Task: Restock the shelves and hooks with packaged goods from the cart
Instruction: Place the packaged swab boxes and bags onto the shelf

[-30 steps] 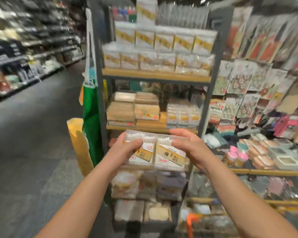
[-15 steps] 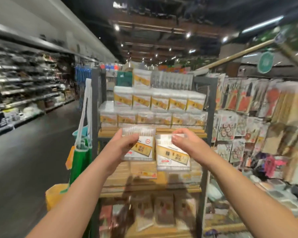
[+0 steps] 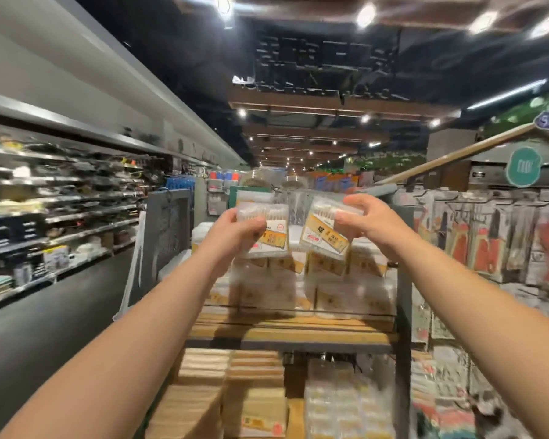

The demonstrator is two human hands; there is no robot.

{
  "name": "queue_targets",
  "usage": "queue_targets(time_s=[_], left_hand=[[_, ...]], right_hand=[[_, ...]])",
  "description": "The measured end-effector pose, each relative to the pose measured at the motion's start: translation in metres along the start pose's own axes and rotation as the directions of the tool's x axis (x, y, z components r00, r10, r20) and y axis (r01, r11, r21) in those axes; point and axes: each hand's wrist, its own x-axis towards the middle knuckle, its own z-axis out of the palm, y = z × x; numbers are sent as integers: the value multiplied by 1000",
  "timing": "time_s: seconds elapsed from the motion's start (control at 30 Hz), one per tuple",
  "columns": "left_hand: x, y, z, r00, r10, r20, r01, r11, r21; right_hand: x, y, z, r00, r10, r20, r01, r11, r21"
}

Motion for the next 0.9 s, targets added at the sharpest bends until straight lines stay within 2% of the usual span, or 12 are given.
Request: queue_targets(time_s=[0.1, 0.27, 0.4, 0.5, 0.63, 0.73, 0.8, 0.87, 0.9], left_hand=[[36, 10, 16, 1000, -7, 0, 7, 999, -37], [69, 11, 45, 1000, 7, -18, -4, 990, 143], [100, -3, 55, 998, -11, -59, 21, 984, 174], [113, -10, 65, 999, -13, -29, 19, 977, 212], [125, -18, 69, 1000, -23, -19, 29, 919, 394], [127, -16, 63, 999, -47, 16, 33, 877, 479], [121, -8, 56, 1000, 15, 13, -20, 862, 506], [112, 5, 44, 976, 212, -44, -152, 814, 560], [109, 11, 35, 939, 332, -86, -221, 778, 588]], right_hand=[[27, 3, -14, 1000, -10, -20, 10, 999, -36], [60, 12, -23, 1000, -16, -19, 15, 996, -84], [85, 20, -30, 999, -11, 50, 17, 992, -126], [103, 27, -38, 992, 31, 119, -6, 979, -203], [118, 40, -40, 964, 90, 250, -1, 943, -334], [125, 49, -40, 944, 125, 306, -7, 934, -358], [130, 52, -40, 940, 125, 317, -4, 935, -355], [134, 51, -40, 944, 102, 314, 30, 921, -388], [137, 50, -39, 948, 82, 308, 56, 909, -414]])
